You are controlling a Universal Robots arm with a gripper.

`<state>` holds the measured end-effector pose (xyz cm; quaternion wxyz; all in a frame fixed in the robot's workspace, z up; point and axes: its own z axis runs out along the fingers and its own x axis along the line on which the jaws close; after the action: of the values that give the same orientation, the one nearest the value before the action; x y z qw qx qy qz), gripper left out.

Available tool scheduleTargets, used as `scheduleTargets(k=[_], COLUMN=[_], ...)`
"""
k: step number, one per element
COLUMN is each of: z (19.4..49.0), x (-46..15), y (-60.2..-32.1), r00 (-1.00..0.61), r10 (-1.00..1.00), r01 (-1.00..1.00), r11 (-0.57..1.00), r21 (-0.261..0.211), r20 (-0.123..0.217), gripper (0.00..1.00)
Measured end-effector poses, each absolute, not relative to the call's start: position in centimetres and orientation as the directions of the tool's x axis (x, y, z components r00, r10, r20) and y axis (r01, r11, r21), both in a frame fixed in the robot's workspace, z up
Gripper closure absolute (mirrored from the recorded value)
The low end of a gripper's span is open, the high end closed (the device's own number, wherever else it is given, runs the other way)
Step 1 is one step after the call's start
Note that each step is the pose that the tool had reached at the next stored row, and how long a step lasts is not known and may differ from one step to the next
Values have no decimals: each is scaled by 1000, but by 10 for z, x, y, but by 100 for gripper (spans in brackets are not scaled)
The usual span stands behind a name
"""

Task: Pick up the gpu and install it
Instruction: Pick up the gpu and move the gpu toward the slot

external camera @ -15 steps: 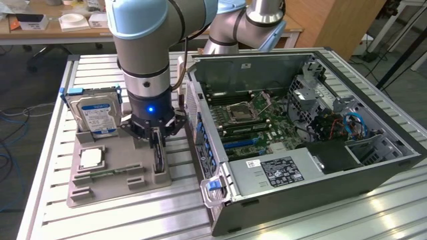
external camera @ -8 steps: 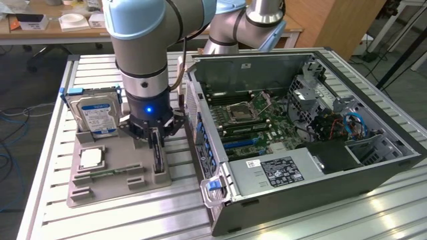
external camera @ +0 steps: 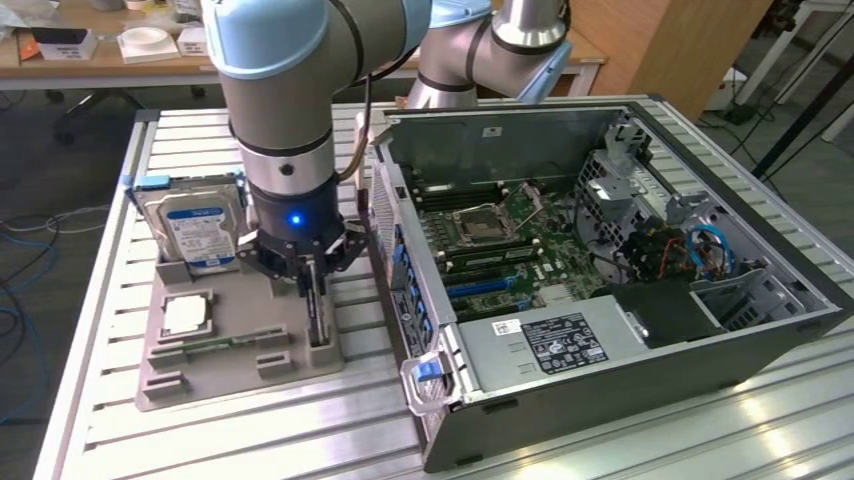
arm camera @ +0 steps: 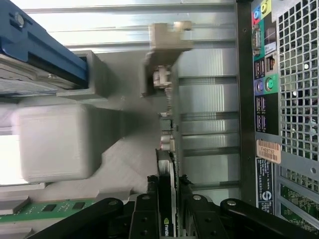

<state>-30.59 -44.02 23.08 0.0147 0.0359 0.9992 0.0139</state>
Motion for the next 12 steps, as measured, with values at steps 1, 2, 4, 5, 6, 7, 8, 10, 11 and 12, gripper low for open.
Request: scheduleTargets(k=[1,2,4,5,6,7,8,10,11,12], z=[231,231,231,231,231,231,231,231,231,231], x=[-306,-306,-307,-307,-307,-307,-308,-308,-308,-308], y=[-440,-440,-440,-440,-440,-440,-440,-440,-440,-440], r00=[-997,-997,-997,-997,-997,-997,-997,-997,-997,-997], r10=[72,72,72,72,72,72,72,72,72,72], r01=[71,71,71,71,71,71,71,71,71,71], r11=[997,997,997,997,997,997,997,997,997,997], r21=[29,29,29,29,29,29,29,29,29,29], r20=[-28,-28,-29,-29,-29,-29,-29,-29,-29,-29], gripper=[73,73,73,73,73,73,73,73,73,73])
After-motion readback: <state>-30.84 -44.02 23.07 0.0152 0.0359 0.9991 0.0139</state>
